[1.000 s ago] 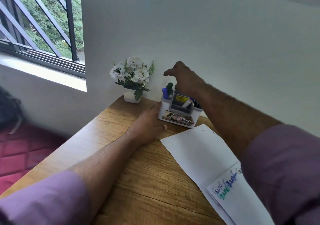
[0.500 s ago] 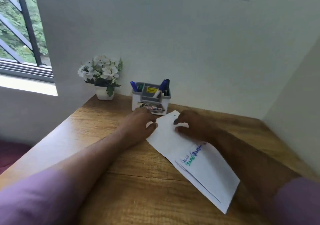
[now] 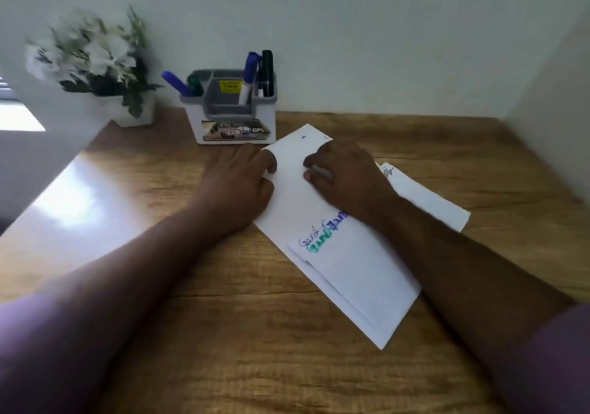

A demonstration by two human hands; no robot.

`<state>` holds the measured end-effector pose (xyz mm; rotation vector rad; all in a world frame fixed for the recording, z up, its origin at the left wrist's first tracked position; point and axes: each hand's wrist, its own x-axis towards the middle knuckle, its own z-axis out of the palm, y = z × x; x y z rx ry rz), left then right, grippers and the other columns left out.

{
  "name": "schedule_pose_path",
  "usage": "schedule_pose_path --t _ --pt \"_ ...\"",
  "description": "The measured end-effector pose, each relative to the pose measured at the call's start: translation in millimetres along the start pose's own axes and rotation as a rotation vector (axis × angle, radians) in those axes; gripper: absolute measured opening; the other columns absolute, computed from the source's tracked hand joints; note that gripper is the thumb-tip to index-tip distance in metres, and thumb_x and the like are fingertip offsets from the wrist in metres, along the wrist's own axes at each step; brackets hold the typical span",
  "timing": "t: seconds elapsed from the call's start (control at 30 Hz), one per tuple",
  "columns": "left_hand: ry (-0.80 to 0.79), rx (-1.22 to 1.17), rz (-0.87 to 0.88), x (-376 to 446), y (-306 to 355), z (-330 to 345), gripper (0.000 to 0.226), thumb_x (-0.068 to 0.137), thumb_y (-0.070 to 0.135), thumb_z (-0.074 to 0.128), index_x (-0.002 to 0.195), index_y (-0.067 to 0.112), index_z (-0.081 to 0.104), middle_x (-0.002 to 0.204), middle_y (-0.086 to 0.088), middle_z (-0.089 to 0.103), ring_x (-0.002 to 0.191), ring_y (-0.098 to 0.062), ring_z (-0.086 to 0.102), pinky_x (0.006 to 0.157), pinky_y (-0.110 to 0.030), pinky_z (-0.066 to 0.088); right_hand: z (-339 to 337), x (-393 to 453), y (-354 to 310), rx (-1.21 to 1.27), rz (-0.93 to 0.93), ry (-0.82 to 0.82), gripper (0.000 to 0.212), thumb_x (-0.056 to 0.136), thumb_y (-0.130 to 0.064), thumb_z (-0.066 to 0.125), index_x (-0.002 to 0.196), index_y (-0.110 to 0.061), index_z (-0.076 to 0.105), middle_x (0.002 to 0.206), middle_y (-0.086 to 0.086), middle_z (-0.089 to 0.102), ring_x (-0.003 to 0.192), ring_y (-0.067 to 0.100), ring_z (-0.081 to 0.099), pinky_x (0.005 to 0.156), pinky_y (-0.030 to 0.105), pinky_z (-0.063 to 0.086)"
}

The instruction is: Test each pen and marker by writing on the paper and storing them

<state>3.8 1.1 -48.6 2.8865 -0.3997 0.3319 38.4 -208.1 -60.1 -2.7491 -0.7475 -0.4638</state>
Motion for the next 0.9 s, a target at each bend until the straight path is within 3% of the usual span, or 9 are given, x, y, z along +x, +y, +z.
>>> schedule_pose_path --t 0.33,0.67,0.8,0.9 --pt "-0.107 0.032 -0.045 -1.1 5.5 -9.3 0.035 0.082 0.034 0.042 0.115 0.027 0.049 0.121 -0.002 0.051 0.112 -0.027 0.045 0.096 -0.044 0.033 -20.1 -4.1 -13.8 0.011 0.099 -0.154 0.034 0.091 -0.030 0.047 0.107 -0.013 0.071 0.105 0.009 0.071 0.092 0.031 0.064 0.078 0.039 0.047" --pt "-0.249 0.072 -0.073 4.7 14.3 -21.1 0.036 0.083 0.034 0.043 0.117 0.023 0.042 0.124 -0.007 0.046 0.115 -0.032 0.041 0.099 -0.047 0.031 -31.4 -1.1 -22.3 -0.008 0.116 -0.281 0.038 0.090 -0.031 0.037 0.106 -0.011 0.065 0.105 0.013 0.065 0.090 0.035 0.060 0.077 0.043 0.047" --pt "-0.353 0.015 -0.095 19.1 22.7 -42.7 0.030 0.083 0.023 0.045 0.112 0.019 0.043 0.122 -0.010 0.048 0.113 -0.033 0.043 0.095 -0.045 0.038 -47.4 11.3 -16.7 0.067 0.104 -0.414 0.041 0.093 -0.033 0.036 0.115 -0.008 0.060 0.119 0.017 0.059 0.105 0.038 0.054 0.090 0.048 0.044" --pt "-0.271 0.046 -0.024 36.5 30.3 -63.5 0.024 0.084 0.014 0.043 0.107 0.017 0.048 0.114 -0.009 0.052 0.106 -0.029 0.049 0.087 -0.042 0.043 -71.2 31.4 -9.6 0.062 0.137 -0.447 0.035 0.099 -0.033 0.039 0.116 -0.012 0.060 0.124 0.014 0.059 0.114 0.033 0.053 0.096 0.043 0.041"
